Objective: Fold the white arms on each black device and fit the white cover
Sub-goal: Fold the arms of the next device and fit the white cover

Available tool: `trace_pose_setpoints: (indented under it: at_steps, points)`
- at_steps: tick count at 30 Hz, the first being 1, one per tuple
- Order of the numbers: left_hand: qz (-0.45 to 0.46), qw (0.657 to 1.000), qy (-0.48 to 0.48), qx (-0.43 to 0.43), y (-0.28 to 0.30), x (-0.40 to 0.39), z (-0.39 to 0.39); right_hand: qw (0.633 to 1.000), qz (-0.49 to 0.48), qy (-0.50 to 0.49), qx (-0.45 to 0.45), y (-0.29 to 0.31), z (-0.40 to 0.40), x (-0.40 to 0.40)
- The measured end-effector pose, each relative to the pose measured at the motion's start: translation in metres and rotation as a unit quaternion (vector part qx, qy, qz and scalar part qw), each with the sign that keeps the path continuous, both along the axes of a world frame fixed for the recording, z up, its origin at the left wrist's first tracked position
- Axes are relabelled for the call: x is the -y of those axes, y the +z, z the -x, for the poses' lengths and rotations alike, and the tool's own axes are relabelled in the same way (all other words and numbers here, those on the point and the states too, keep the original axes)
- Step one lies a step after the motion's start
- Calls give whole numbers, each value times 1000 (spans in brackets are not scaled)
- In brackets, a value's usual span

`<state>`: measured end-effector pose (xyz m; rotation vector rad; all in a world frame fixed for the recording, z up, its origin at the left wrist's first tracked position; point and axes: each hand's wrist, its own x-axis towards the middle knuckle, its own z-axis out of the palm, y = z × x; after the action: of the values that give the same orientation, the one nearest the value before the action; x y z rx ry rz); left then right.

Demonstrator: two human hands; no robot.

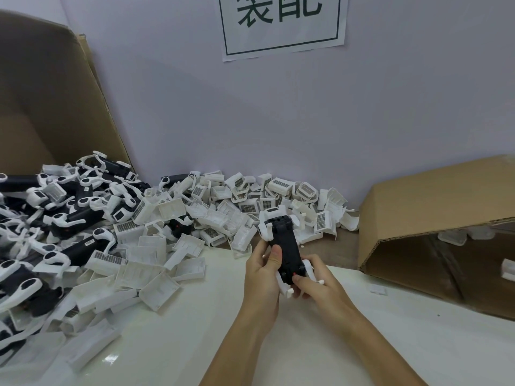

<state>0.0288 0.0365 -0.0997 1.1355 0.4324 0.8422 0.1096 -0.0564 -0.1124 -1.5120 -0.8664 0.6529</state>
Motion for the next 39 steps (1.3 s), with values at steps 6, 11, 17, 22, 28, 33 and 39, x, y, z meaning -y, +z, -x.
trace_pose_setpoints:
  at_steps: [6,11,17,22,28,33,39]
  points:
    - [34,999,8,-18,1,2,1,999,-34,0,-8,2,2,2]
    - [6,996,61,-61,3,-2,3,994,-77,-68,39,1,-1,-1]
    - [-26,990,67,-119,10,-1,8,968,-142,-171,117,-10,0,-7]
    - [49,997,13,-57,14,1,7,914,-175,-221,292,-9,-2,-5]
    - [152,988,-3,36,18,0,10,857,-181,-216,432,-7,0,-5]
    - [192,981,13,19,19,0,9,874,-176,-176,417,-8,4,-3]
    - [254,964,-3,80,24,-24,28,921,-127,-223,293,-8,-1,-4]
